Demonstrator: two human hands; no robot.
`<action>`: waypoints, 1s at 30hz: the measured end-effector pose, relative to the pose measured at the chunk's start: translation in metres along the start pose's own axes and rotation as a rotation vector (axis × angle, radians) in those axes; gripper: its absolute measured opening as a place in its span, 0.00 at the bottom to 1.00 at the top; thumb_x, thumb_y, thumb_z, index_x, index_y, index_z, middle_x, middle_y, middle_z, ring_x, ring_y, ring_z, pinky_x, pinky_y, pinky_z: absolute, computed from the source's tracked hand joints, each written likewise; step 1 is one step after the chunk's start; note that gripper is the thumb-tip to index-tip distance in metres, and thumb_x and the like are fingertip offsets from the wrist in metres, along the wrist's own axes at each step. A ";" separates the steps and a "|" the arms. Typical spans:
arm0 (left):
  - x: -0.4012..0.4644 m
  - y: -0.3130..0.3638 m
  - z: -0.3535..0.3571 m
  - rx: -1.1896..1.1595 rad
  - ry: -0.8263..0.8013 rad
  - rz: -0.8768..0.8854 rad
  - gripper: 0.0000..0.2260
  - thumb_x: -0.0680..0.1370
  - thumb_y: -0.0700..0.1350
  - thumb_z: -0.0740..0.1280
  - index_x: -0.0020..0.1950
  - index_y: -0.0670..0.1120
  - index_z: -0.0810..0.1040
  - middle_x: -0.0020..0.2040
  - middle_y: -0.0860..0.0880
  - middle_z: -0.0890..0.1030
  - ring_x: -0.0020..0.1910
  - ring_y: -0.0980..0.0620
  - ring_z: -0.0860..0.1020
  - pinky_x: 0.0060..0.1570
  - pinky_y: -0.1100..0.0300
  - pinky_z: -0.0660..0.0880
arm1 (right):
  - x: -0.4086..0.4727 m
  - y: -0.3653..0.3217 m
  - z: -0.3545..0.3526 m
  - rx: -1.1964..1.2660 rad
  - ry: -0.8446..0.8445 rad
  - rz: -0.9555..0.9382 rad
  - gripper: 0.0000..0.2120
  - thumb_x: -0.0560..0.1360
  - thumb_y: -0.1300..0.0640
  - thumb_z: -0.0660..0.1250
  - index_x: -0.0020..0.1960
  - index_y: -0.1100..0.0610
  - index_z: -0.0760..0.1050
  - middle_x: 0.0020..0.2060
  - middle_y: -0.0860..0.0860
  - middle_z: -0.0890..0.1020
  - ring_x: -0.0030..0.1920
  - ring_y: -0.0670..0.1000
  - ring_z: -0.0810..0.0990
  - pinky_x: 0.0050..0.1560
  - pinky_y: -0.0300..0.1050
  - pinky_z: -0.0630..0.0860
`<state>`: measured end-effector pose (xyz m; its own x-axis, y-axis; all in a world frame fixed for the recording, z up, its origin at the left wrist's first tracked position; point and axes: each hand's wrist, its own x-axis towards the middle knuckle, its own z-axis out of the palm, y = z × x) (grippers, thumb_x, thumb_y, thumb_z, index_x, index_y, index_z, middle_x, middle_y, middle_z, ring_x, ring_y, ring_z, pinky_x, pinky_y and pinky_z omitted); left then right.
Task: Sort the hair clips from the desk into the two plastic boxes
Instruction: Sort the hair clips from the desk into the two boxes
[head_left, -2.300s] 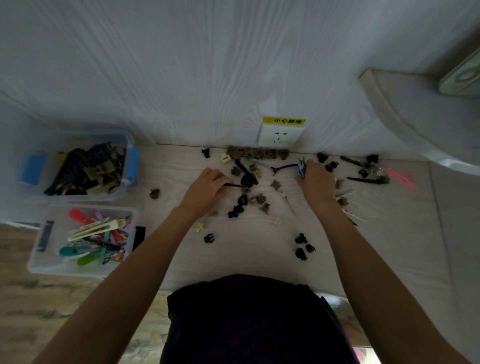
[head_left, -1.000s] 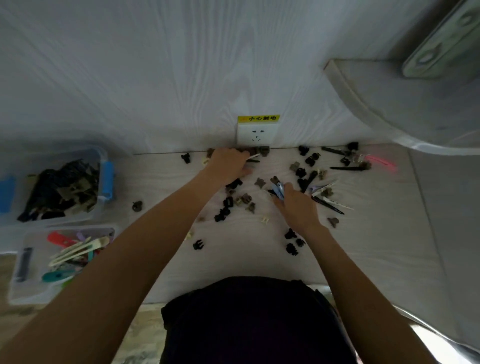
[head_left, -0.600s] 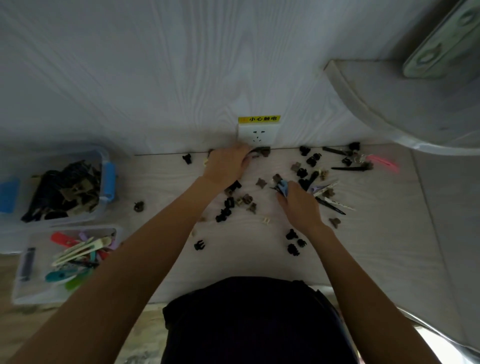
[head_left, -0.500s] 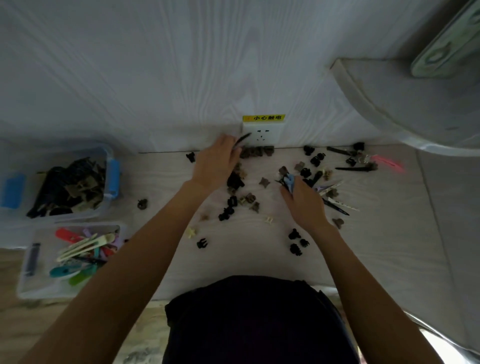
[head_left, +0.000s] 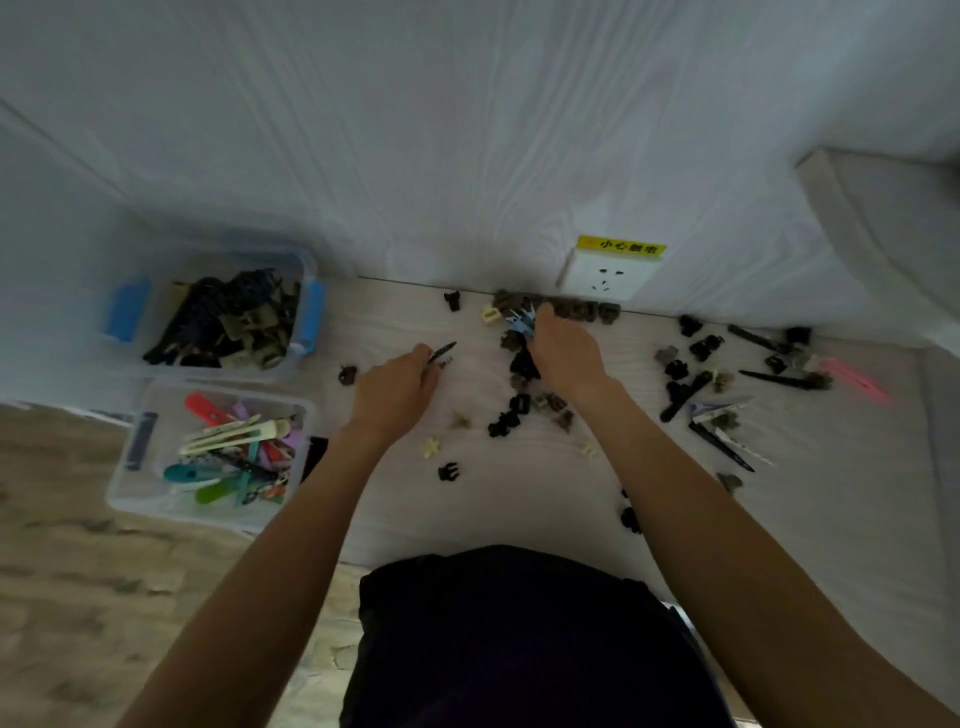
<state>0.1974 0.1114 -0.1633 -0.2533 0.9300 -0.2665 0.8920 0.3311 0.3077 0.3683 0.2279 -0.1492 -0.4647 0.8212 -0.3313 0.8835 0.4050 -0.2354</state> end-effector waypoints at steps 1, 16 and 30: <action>-0.003 -0.001 0.002 -0.005 -0.010 -0.009 0.11 0.81 0.50 0.55 0.48 0.43 0.68 0.39 0.43 0.79 0.34 0.43 0.76 0.31 0.55 0.68 | 0.000 -0.001 0.002 -0.015 -0.001 -0.002 0.12 0.79 0.63 0.57 0.60 0.65 0.65 0.51 0.62 0.79 0.48 0.60 0.79 0.38 0.48 0.67; -0.029 -0.002 -0.012 -0.136 0.120 0.014 0.11 0.81 0.49 0.56 0.51 0.43 0.72 0.40 0.43 0.80 0.37 0.43 0.77 0.33 0.57 0.66 | -0.046 -0.007 0.016 0.015 0.023 0.169 0.19 0.77 0.55 0.63 0.64 0.62 0.68 0.53 0.61 0.79 0.52 0.60 0.78 0.45 0.49 0.72; -0.118 -0.112 -0.090 -0.170 0.287 0.091 0.12 0.76 0.50 0.63 0.56 0.46 0.79 0.46 0.45 0.83 0.44 0.46 0.80 0.39 0.60 0.73 | -0.086 -0.090 -0.008 0.661 0.116 0.102 0.12 0.76 0.54 0.65 0.45 0.64 0.72 0.34 0.55 0.73 0.35 0.52 0.70 0.30 0.39 0.62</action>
<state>0.0931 -0.0207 -0.0840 -0.2921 0.9559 0.0298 0.8470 0.2441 0.4723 0.3297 0.1240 -0.0926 -0.3390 0.8949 -0.2902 0.6837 0.0225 -0.7294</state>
